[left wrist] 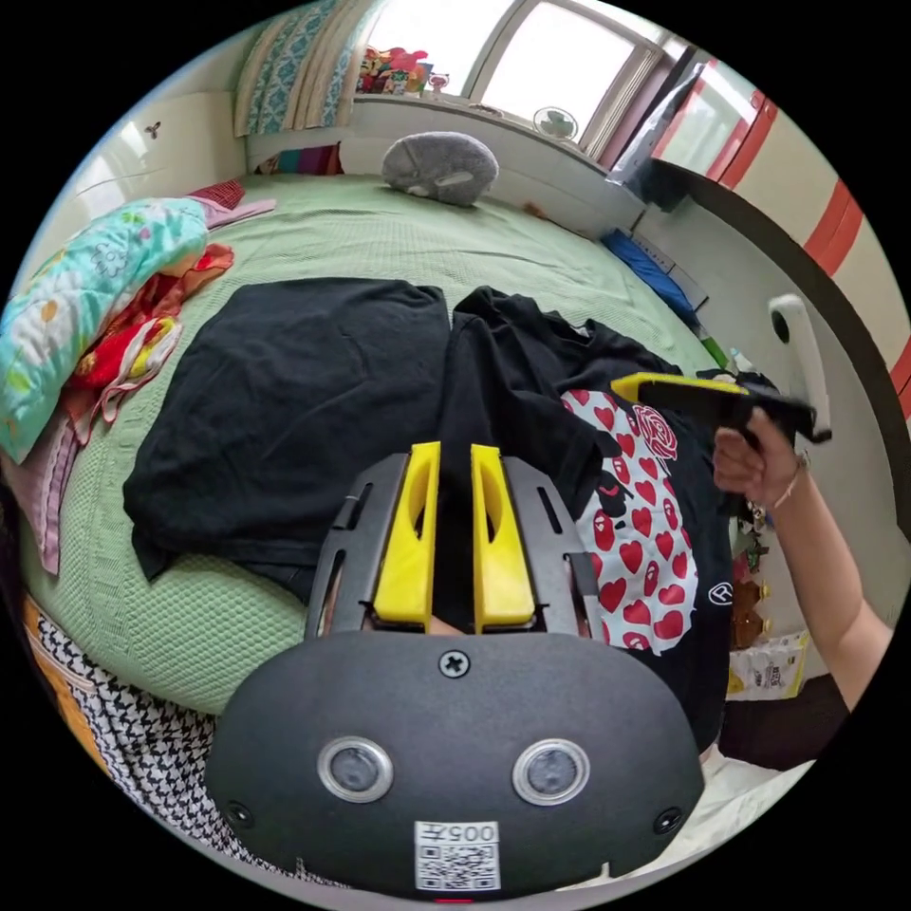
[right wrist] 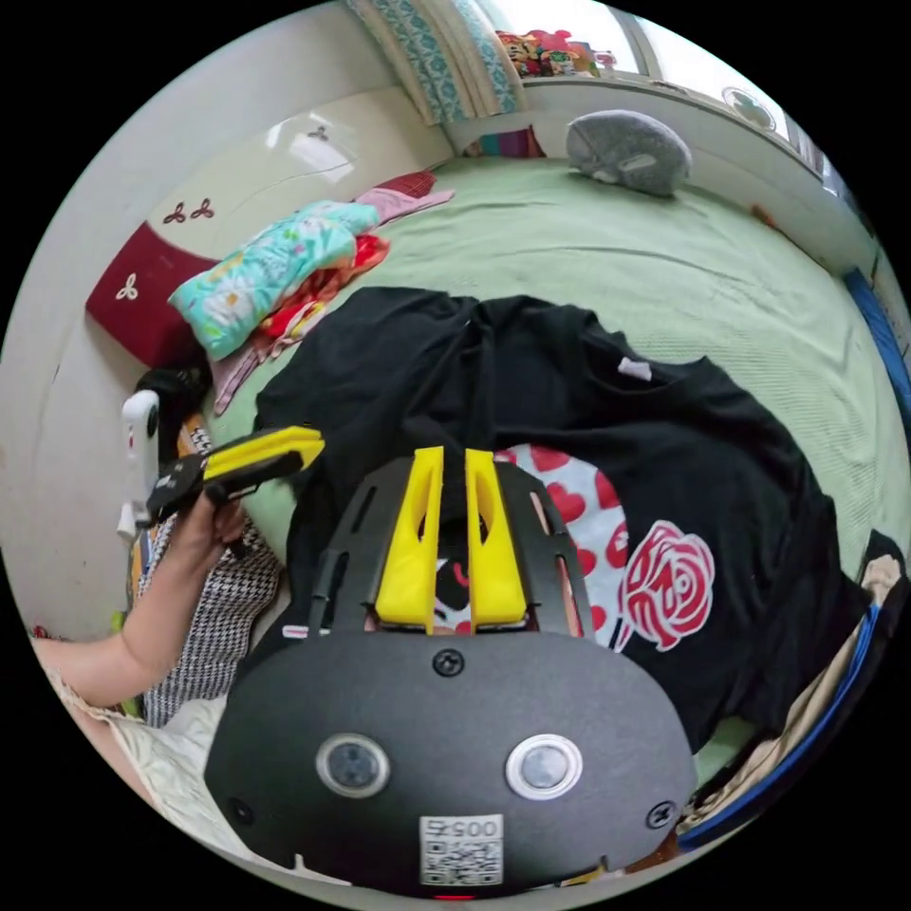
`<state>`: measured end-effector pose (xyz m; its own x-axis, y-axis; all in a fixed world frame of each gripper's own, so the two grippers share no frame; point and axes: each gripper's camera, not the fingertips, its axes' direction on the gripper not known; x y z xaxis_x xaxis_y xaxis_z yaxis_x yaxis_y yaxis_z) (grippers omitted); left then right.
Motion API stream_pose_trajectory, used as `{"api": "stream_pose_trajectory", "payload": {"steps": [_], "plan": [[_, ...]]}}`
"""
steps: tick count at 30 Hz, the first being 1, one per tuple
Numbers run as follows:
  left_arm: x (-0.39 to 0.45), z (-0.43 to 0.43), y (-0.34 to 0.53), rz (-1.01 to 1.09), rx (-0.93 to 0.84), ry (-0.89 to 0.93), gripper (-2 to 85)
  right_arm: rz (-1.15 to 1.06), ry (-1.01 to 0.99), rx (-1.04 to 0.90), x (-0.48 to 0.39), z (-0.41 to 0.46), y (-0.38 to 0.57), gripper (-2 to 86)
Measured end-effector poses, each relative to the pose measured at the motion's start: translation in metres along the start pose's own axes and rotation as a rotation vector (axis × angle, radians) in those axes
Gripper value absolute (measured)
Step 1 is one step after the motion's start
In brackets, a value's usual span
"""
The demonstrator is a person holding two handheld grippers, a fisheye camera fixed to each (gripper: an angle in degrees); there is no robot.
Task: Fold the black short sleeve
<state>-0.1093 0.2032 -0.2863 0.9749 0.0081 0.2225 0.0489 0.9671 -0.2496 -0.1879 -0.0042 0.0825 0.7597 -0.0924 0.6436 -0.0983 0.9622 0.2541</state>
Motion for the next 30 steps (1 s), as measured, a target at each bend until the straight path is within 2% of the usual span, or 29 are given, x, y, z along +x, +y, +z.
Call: {"api": "stream_pose_trajectory", "payload": {"steps": [7, 13, 15, 21, 23, 25, 27, 30], "plan": [[-0.008, 0.014, -0.003, 0.026, -0.040, -0.036, 7.4, -0.076, 0.017, -0.049, -0.015, 0.053, -0.087, 6.3], [-0.016, 0.016, -0.003, 0.043, -0.041, -0.031, 7.1, -0.089, 0.170, -0.134, -0.031, 0.113, -0.113, 3.7], [-0.018, 0.017, -0.004, 0.049, -0.046, -0.031, 6.6, -0.093, 0.234, -0.118, -0.032, 0.119, -0.115, 0.2], [-0.027, -0.003, -0.001, 0.052, 0.057, -0.049, 3.7, -0.197, 0.201, -0.010, -0.035, 0.093, -0.143, -1.2], [-0.036, -0.008, -0.006, 0.022, 0.093, -0.025, 3.3, -0.165, 0.154, 0.002, -0.033, 0.090, -0.165, -1.2], [-0.044, -0.001, -0.011, -0.018, 0.051, -0.046, 3.3, -0.093, 0.215, 0.025, -0.028, 0.097, -0.177, -1.0], [-0.052, 0.010, -0.012, -0.048, -0.001, -0.040, 3.5, -0.047, 0.246, -0.026, -0.022, 0.111, -0.184, -0.9], [-0.060, 0.006, -0.004, -0.070, 0.039, 0.008, 4.5, -0.051, 0.214, -0.061, -0.018, 0.117, -0.174, -0.5]]}}
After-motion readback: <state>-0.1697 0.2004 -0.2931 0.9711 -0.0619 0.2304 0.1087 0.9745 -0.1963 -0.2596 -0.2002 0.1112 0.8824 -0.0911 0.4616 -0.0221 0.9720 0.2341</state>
